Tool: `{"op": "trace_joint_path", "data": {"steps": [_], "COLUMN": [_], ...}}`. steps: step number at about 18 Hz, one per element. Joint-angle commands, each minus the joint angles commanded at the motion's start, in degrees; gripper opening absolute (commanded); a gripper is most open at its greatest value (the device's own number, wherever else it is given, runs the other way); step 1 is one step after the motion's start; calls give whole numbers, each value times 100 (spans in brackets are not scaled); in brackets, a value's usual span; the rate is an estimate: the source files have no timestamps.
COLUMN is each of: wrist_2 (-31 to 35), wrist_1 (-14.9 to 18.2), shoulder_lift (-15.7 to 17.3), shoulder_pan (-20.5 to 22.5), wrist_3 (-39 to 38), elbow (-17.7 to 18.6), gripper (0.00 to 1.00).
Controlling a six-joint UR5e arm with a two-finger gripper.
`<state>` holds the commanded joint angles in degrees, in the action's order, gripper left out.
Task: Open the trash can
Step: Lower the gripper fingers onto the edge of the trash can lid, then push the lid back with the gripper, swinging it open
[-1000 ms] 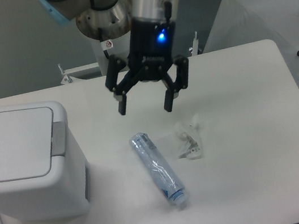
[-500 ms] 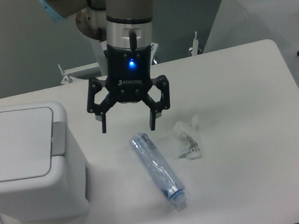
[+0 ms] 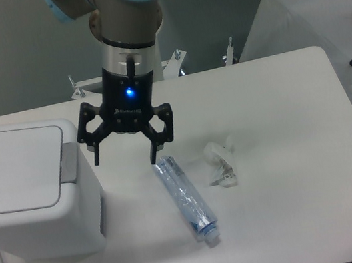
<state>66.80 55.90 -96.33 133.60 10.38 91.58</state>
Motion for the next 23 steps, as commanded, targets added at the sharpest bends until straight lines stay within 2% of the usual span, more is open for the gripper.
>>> {"op": "trace_joint_path", "data": {"steps": [11,23], "wrist_2": [-9,-9], "wrist_1": [-79,-149], "shoulder_lift": [-79,-184], "shoulder_pan": [-132,-194], "wrist_3": [-580,-616], "elbow": [17,79], "gripper": [100,100]}}
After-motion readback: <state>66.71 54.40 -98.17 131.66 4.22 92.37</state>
